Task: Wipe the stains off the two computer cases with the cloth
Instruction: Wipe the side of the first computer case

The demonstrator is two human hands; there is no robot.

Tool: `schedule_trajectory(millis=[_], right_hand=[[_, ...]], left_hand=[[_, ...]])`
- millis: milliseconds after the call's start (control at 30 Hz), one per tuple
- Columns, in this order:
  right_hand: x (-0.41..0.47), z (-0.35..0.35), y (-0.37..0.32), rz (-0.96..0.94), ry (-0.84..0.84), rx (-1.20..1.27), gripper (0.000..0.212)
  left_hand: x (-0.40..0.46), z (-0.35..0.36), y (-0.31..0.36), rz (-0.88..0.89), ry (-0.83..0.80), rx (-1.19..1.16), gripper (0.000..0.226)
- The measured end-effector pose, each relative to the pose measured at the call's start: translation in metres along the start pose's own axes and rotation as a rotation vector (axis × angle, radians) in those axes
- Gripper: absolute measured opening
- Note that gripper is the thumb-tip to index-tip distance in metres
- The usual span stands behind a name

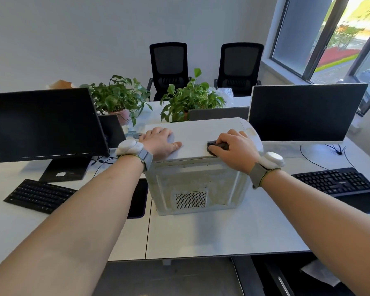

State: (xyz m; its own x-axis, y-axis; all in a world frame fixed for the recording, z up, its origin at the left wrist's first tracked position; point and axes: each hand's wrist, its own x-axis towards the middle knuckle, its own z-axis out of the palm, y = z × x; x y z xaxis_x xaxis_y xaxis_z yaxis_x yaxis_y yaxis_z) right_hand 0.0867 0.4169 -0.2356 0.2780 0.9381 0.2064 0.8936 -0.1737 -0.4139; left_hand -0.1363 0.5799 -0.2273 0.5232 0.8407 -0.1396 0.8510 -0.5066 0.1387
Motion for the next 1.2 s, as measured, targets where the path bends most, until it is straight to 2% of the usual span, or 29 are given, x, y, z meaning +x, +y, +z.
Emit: schedule_trajectory(millis=[100, 200, 267, 367, 600, 767, 900, 1000, 1067, 1200], right_hand=[[0.001, 0.007, -0.014, 0.001, 0.019, 0.06, 0.02], [0.003, 0.02, -0.039, -0.099, -0.019, 0.183, 0.01], [0.004, 0.03, -0.059, -0.189, -0.074, 0.214, 0.013], [0.006, 0.037, -0.074, -0.281, -0.094, 0.122, 0.02], [0.001, 0.032, -0.065, -0.323, -0.089, 0.006, 0.025], [-0.009, 0.009, -0.03, -0.256, -0.043, -0.047, 0.026], [-0.017, -0.012, 0.003, -0.22, -0.037, -0.186, 0.027], [-0.017, -0.022, 0.018, -0.194, -0.057, -0.201, 0.024], [-0.019, -0.019, 0.019, -0.165, 0.006, -0.134, 0.022], [-0.035, 0.0, -0.002, 0.049, 0.439, 0.051, 0.014]], left_hand=[[0.001, 0.0, -0.005, 0.031, 0.026, 0.03, 0.067], [0.004, 0.008, -0.015, 0.103, 0.124, 0.019, 0.05], [0.005, 0.012, -0.021, 0.137, 0.176, -0.026, 0.043], [0.007, 0.016, -0.022, 0.171, 0.197, 0.001, 0.042], [0.007, 0.019, -0.022, 0.205, 0.231, 0.051, 0.043], [0.004, 0.017, -0.016, 0.165, 0.201, 0.065, 0.042], [0.005, 0.011, 0.006, 0.052, 0.15, 0.033, 0.036], [0.006, 0.017, 0.016, -0.017, 0.226, -0.056, 0.033], [0.004, 0.026, 0.016, -0.012, 0.292, -0.046, 0.031], [0.004, 0.027, 0.014, -0.009, 0.32, -0.051, 0.03]])
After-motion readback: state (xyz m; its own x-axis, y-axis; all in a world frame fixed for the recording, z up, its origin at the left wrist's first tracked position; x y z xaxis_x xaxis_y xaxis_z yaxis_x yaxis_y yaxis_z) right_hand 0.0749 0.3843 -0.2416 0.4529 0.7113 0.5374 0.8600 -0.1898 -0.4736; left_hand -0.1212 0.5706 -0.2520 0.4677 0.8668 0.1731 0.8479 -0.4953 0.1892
